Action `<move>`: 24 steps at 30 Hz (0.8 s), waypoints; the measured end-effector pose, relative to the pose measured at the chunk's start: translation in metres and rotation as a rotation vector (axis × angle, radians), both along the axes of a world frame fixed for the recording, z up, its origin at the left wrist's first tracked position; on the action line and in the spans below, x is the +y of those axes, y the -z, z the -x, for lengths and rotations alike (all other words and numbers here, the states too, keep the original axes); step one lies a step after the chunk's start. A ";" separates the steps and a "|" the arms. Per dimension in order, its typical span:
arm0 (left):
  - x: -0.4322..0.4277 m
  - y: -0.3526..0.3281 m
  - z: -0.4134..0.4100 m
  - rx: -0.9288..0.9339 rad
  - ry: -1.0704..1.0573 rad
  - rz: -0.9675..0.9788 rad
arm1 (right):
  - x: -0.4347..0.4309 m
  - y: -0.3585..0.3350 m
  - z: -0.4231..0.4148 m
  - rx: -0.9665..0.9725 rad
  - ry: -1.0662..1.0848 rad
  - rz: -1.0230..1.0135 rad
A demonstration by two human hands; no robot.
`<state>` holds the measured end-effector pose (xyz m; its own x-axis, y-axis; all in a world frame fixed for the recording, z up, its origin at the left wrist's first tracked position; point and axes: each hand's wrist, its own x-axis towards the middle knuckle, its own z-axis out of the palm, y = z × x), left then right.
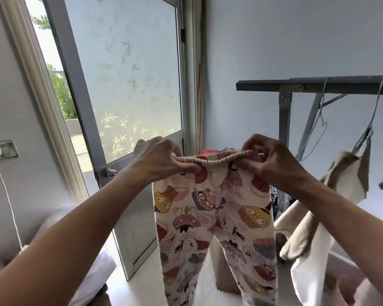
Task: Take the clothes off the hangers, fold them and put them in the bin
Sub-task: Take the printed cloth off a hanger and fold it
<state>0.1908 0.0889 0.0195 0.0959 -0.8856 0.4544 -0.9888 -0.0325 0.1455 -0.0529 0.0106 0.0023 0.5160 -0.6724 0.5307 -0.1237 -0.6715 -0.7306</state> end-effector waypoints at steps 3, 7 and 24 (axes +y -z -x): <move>-0.007 0.012 0.004 -0.153 -0.088 0.034 | 0.004 -0.005 -0.009 0.032 0.028 0.076; -0.013 0.023 0.020 0.223 0.178 -0.088 | 0.003 -0.009 -0.016 0.080 0.029 0.097; -0.028 0.014 0.065 1.439 0.123 -0.288 | 0.006 0.028 -0.016 0.068 0.223 0.003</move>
<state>0.1260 0.0604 0.0053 0.2217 -0.9629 -0.1542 -0.0001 -0.1581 0.9874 -0.0364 0.0163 -0.0259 0.3895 -0.7721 0.5021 -0.3178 -0.6244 -0.7136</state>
